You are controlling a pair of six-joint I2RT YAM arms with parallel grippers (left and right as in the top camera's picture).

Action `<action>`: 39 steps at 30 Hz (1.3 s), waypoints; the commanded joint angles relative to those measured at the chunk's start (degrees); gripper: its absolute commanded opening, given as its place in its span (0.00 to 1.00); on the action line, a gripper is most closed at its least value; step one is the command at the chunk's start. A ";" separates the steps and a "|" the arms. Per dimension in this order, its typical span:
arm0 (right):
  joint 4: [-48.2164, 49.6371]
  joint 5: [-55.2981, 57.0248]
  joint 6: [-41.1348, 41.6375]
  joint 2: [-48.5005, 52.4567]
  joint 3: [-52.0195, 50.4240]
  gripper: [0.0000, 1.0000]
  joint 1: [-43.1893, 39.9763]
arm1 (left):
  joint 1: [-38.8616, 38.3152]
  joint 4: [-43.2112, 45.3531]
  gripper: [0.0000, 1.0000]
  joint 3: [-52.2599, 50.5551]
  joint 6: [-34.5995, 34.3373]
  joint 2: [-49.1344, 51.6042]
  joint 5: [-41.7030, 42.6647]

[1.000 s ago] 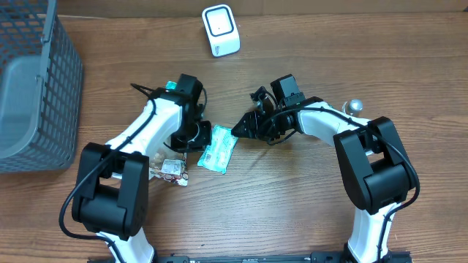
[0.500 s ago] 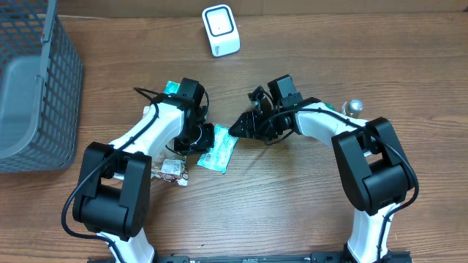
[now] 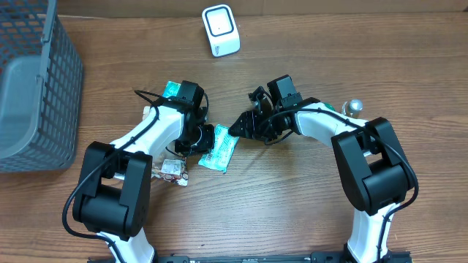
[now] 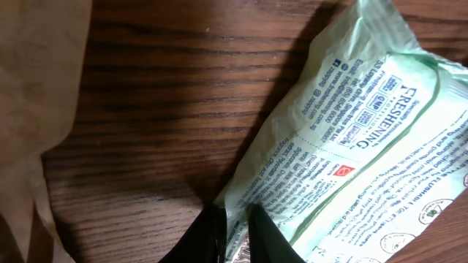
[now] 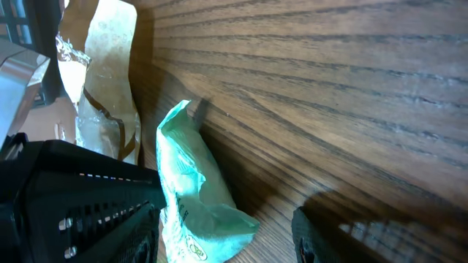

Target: Scan the item barcode

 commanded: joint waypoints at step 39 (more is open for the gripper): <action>4.15 -0.09 7.50 -0.15 -0.61 0.46 4.98 | -0.33 0.46 0.20 -1.90 0.66 2.73 -0.17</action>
